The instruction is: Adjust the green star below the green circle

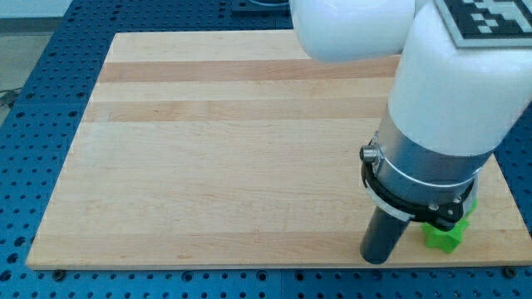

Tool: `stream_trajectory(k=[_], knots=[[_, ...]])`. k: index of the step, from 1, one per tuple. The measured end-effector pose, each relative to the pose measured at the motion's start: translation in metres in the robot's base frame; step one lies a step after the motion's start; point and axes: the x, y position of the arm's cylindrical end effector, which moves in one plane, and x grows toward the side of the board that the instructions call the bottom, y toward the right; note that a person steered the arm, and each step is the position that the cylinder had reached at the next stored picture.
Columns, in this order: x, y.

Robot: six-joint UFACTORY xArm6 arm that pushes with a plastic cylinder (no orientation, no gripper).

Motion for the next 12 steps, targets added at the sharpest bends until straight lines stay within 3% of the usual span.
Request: stream_trajectory(k=[3, 5, 7, 12], knots=[[-0.006, 0.022], [-0.044, 0.000], [-0.012, 0.015], [-0.019, 0.079]])
